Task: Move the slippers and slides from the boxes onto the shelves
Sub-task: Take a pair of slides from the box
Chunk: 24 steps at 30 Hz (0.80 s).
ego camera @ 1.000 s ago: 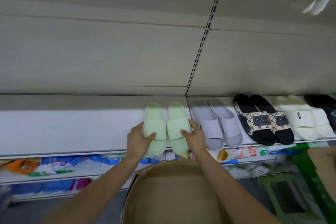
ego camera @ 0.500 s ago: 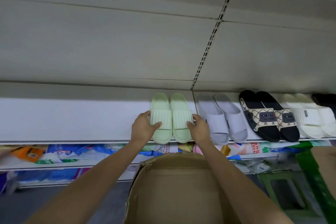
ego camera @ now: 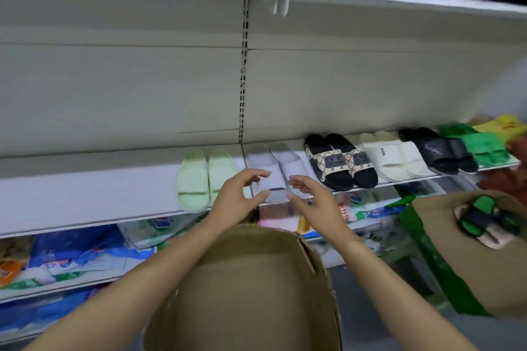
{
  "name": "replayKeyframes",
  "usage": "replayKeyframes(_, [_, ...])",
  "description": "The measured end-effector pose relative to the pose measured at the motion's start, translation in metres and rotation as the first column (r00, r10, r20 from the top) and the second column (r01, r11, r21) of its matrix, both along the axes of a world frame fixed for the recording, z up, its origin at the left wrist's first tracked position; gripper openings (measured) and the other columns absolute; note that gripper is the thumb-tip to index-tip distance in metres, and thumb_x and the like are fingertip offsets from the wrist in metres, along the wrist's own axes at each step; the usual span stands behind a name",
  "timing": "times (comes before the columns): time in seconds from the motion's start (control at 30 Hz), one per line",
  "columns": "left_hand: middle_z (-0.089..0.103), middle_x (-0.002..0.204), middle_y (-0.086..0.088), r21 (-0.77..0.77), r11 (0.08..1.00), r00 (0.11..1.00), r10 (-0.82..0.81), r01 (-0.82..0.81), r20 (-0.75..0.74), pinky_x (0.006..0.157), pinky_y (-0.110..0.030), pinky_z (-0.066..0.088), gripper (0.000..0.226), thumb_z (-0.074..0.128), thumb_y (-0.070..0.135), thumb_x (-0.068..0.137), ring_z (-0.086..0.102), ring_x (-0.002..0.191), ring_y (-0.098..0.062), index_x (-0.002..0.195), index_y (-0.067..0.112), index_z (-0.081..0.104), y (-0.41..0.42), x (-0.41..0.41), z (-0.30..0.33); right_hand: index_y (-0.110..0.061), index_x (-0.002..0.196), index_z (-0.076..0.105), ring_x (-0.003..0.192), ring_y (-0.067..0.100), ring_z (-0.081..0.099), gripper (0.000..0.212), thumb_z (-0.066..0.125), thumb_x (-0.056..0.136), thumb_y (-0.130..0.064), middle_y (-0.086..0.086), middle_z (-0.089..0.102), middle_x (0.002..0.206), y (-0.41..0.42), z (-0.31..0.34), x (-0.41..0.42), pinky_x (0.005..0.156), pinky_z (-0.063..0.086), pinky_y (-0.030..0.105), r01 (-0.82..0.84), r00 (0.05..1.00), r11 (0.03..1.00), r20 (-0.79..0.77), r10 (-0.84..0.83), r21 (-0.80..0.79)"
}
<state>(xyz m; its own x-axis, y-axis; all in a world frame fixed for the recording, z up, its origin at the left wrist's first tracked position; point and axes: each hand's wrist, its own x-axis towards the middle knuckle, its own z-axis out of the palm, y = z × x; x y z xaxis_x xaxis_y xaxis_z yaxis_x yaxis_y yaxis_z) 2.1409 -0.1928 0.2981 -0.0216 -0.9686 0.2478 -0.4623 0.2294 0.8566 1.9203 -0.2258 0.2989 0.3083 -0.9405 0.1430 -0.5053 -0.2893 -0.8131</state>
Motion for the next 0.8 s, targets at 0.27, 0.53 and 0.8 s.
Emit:
replayKeyframes(0.27, [0.07, 0.115, 0.013, -0.042, 0.981, 0.979, -0.19, 0.187, -0.079, 0.099, -0.031, 0.053, 0.03, 0.076, 0.014, 0.087, 0.066, 0.107, -0.004, 0.114, 0.027, 0.07, 0.045, -0.189, 0.03, -0.023, 0.122, 0.064, 0.112, 0.003, 0.061, 0.038, 0.072, 0.086, -0.033, -0.012, 0.067, 0.119, 0.079, 0.029, -0.196, 0.099, 0.05, 0.034, 0.094, 0.995, 0.988, -0.016, -0.097, -0.125])
replayKeyframes(0.53, [0.073, 0.112, 0.006, -0.08, 0.908, 0.896, -0.42, 0.412, -0.147, 0.099, -0.034, 0.053, 0.033, 0.081, 0.012, 0.082, 0.068, 0.106, -0.012, 0.114, 0.019, 0.071, 0.062, -0.356, 0.042, -0.024, 0.12, 0.066, 0.112, 0.004, 0.064, 0.035, 0.076, 0.086, -0.029, -0.01, 0.07, 0.119, 0.146, 0.043, -0.353, 0.101, 0.05, 0.028, 0.311, 0.948, 0.945, 0.103, -0.301, -0.105])
replayKeyframes(0.8, [0.072, 0.116, 0.009, -0.047, 0.851, 0.83, -0.521, 0.523, -0.199, 0.099, -0.038, 0.052, 0.03, 0.081, 0.02, 0.084, 0.067, 0.11, -0.013, 0.112, 0.026, 0.072, 0.028, -0.453, 0.02, -0.017, 0.115, 0.068, 0.108, 0.009, 0.066, 0.032, 0.078, 0.085, -0.016, -0.003, 0.071, 0.115, 0.143, 0.031, -0.445, 0.101, 0.05, 0.031, 0.494, 0.854, 0.869, 0.195, -0.482, -0.014])
